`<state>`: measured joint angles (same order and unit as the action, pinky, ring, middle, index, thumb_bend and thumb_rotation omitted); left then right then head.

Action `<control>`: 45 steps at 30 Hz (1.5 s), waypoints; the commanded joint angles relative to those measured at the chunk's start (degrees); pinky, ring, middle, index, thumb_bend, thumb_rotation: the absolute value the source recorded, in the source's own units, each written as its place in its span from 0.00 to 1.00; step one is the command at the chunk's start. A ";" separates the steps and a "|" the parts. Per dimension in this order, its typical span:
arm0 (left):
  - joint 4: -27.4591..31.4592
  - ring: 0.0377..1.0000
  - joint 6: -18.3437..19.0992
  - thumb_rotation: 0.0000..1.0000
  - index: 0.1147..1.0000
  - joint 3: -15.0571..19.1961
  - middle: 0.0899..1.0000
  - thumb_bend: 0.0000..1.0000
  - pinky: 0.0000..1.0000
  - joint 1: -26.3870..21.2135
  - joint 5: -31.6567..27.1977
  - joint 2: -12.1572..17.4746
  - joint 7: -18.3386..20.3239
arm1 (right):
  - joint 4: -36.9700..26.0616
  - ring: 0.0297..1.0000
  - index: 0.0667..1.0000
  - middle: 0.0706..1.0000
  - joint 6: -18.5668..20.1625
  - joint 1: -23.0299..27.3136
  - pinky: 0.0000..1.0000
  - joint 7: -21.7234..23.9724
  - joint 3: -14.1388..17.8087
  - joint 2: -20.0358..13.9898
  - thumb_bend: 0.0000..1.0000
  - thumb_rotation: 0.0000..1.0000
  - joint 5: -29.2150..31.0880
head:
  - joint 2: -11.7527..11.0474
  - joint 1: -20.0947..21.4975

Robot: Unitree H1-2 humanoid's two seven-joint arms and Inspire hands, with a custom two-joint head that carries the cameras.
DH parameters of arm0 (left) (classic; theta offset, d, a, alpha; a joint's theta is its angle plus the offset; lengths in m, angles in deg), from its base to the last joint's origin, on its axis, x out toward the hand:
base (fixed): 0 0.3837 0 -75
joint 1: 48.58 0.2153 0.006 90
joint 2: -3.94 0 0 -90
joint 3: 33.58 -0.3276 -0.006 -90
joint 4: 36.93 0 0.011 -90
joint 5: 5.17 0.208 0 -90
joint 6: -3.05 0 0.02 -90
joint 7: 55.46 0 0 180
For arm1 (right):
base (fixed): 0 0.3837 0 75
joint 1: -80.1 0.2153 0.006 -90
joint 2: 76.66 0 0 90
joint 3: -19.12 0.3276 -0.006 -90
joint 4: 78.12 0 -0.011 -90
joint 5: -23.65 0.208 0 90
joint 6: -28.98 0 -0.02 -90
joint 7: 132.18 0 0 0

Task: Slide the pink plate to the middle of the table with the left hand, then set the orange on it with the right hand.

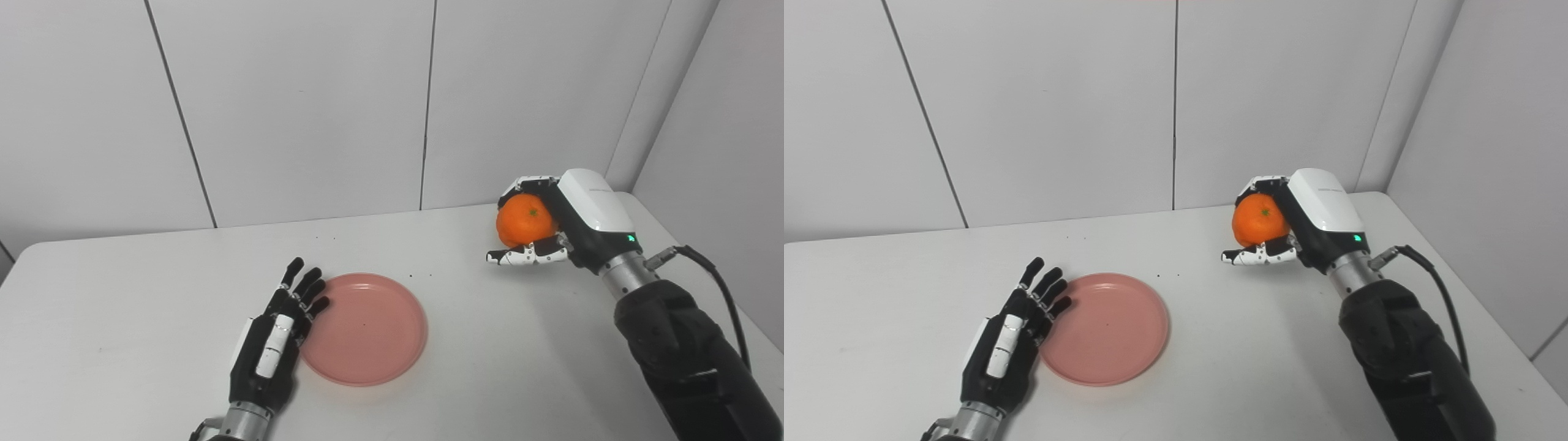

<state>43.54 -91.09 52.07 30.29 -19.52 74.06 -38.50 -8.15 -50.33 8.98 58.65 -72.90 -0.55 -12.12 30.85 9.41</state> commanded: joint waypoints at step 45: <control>-10.91 0.89 -20.51 0.72 0.90 2.09 0.87 0.93 0.90 -1.25 3.20 -2.58 -3.08 | -5.61 0.18 0.44 0.23 -6.34 0.33 0.15 3.35 -9.31 9.61 0.50 0.15 0.90 | -0.57 -5.83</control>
<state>36.63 -108.77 53.03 26.80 -16.01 70.00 -41.08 -12.86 -53.70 7.97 62.95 -83.06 9.62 -11.74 30.23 3.60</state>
